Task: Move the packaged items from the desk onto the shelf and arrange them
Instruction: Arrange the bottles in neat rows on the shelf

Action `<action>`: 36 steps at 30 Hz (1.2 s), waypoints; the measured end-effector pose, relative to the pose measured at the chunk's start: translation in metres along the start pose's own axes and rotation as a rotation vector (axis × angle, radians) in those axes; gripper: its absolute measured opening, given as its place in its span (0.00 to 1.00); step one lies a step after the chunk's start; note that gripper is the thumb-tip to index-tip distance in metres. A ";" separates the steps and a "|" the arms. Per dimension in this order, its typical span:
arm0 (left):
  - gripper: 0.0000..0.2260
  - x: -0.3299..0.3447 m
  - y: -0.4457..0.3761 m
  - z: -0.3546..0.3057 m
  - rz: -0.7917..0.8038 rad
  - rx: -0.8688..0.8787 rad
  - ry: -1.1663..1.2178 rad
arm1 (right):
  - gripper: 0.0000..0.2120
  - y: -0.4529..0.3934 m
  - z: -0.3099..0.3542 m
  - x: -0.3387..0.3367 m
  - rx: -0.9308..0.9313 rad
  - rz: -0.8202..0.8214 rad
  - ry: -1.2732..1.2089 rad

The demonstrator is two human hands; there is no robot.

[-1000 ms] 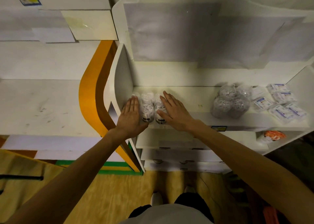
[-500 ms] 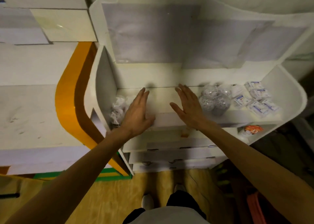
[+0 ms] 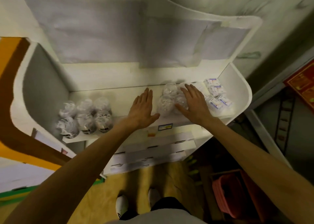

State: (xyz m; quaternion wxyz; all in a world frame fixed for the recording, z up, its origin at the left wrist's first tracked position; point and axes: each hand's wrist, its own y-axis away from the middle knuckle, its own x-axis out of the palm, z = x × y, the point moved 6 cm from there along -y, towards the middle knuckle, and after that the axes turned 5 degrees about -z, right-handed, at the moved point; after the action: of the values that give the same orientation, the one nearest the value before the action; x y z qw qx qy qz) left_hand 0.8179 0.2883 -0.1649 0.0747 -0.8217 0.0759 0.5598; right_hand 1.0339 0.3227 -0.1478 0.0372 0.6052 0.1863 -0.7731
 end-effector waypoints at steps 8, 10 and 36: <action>0.39 0.017 -0.032 -0.040 -0.098 -0.040 0.055 | 0.28 0.006 -0.027 0.002 -0.083 -0.144 -0.077; 0.37 0.020 -0.035 -0.041 -0.139 -0.113 0.085 | 0.28 0.006 -0.030 0.007 -0.079 -0.151 -0.110; 0.39 0.022 -0.033 -0.047 -0.026 -0.121 0.188 | 0.34 -0.011 -0.044 0.005 -0.216 0.049 -0.118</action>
State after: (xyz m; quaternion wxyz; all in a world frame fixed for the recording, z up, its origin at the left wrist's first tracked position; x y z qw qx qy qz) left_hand 0.8755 0.3103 -0.1677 0.0249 -0.8746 0.0379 0.4827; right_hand 1.0701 0.3485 -0.1589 0.1321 0.5556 0.2512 -0.7815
